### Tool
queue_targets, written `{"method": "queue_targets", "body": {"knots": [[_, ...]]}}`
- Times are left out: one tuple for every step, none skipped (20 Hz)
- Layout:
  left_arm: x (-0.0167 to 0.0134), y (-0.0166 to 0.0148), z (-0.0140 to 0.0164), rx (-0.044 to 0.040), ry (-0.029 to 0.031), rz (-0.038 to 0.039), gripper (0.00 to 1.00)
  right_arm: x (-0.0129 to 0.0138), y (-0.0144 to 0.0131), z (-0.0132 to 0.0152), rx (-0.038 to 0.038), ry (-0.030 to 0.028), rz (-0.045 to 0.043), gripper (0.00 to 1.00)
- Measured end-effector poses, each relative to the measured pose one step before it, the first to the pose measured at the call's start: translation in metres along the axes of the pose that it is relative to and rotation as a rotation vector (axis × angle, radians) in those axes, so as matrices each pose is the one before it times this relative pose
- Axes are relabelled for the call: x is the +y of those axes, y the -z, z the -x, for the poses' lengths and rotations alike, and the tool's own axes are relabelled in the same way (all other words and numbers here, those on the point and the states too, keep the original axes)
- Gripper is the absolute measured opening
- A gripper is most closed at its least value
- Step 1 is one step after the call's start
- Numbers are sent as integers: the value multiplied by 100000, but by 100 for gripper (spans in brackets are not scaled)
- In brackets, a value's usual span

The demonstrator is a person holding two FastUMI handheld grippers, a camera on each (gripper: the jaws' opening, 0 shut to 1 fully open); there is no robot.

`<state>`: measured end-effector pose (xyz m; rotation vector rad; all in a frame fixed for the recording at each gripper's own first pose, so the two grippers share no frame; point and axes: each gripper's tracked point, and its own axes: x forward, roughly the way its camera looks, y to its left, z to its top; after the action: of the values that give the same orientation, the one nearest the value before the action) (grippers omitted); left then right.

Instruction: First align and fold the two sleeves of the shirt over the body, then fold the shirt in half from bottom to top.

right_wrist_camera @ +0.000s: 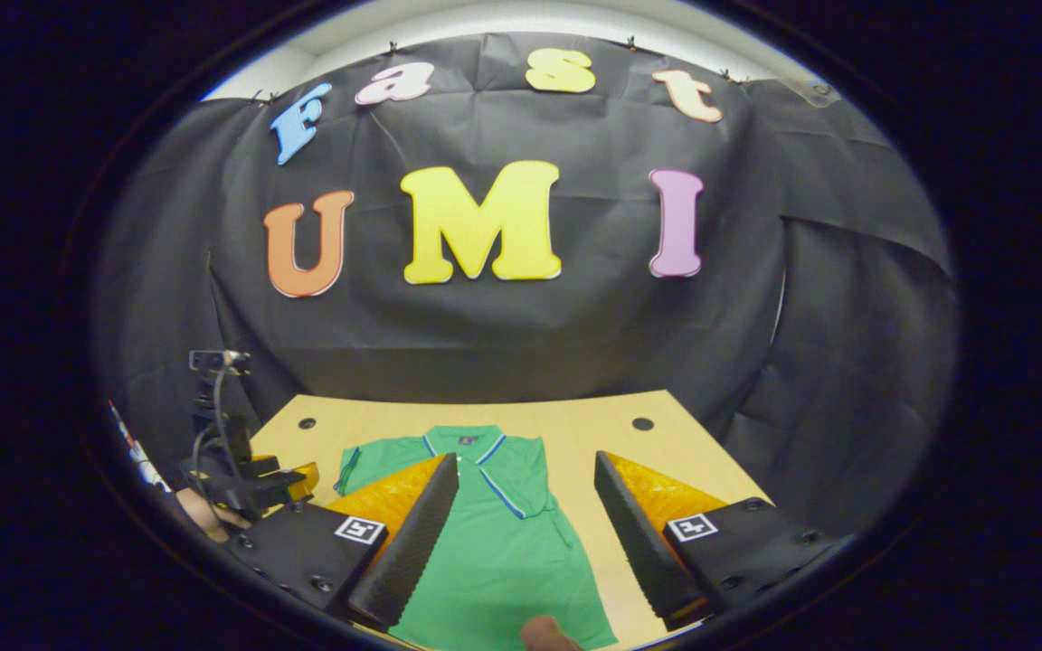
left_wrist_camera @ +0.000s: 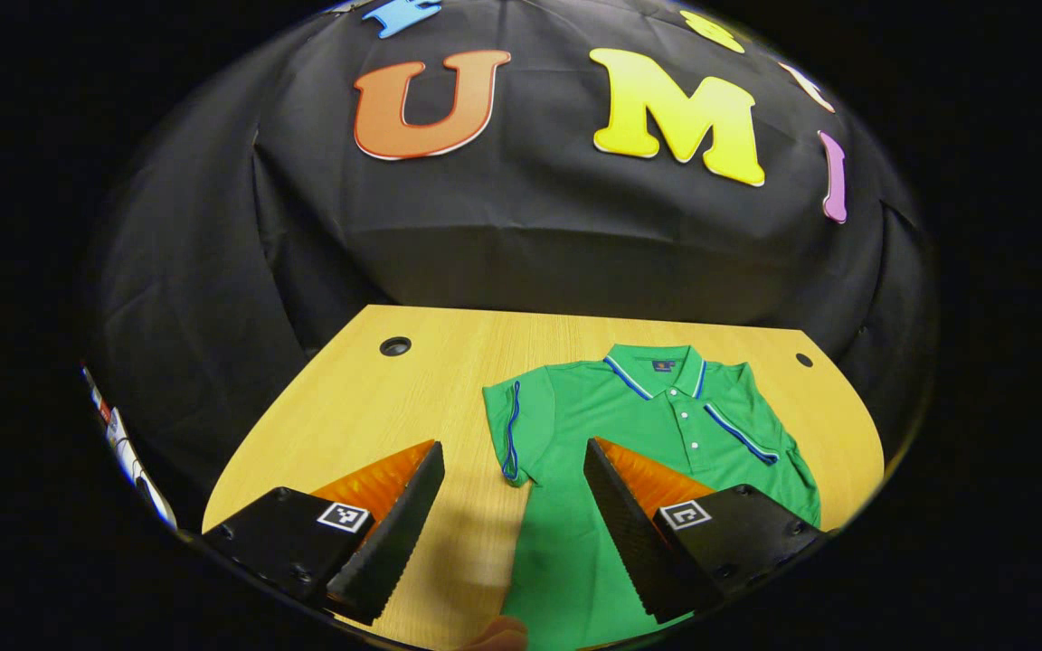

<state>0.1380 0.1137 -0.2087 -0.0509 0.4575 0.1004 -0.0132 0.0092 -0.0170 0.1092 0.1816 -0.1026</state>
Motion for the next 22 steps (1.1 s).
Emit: {"method": "queue_targets", "body": {"knots": [[90,65,-1586,1426,-86,393,100,-295,-240,1005,-1130,1527,2184,97],[136,214,-1486,1996,328,0,100,-251,-157,859,-768,1505,2118,97],[-54,548,-1439,2856,115,-210,100,-189,-96,683,-319,1714,2189,97],[2,674,-1593,2835,-112,120,100,-225,289,426,326,1627,1568,97],[-25,318,-1415,2255,80,828,100,-102,282,457,111,1475,1529,97],[-150,290,-1196,2338,443,1932,100,-357,589,96,637,2716,1395,94],[-34,309,-850,2603,0,1686,100,-223,728,369,2309,1849,392,95],[124,41,-889,851,-599,535,100,273,835,158,2027,-200,-448,94],[238,-333,-855,-377,-795,-92,100,159,383,233,1133,351,-391,97],[54,-199,-699,467,19,-345,99,59,116,130,70,285,-376,97],[-13,-40,-502,1701,246,25,96,327,-150,45,-432,-672,326,95],[-47,11,-449,1637,616,-11,94,108,102,-188,-580,497,1341,95],[-41,109,-460,1738,494,-151,81,-22,64,-217,-66,567,1181,95],[30,106,-301,1723,300,-8,67,238,347,-74,831,-154,418,95],[33,166,-330,694,161,54,60,112,273,-108,832,93,250,95],[-3,19,-209,334,193,-21,52,-15,228,-171,991,93,283,96],[37,91,-100,538,41,-420,52,-19,132,-139,698,9,-55,95],[204,206,-79,621,-396,-643,50,-11,89,-215,365,39,-319,95],[31,81,-123,611,82,-617,48,55,8,-211,448,108,-188,96],[-141,224,-207,943,701,-635,42,134,269,-170,445,-208,18,96],[59,204,-95,1217,-50,-770,39,165,229,-152,768,-110,292,96],[156,-58,-95,254,-153,-1211,31,119,184,-129,571,-219,349,95]]}}
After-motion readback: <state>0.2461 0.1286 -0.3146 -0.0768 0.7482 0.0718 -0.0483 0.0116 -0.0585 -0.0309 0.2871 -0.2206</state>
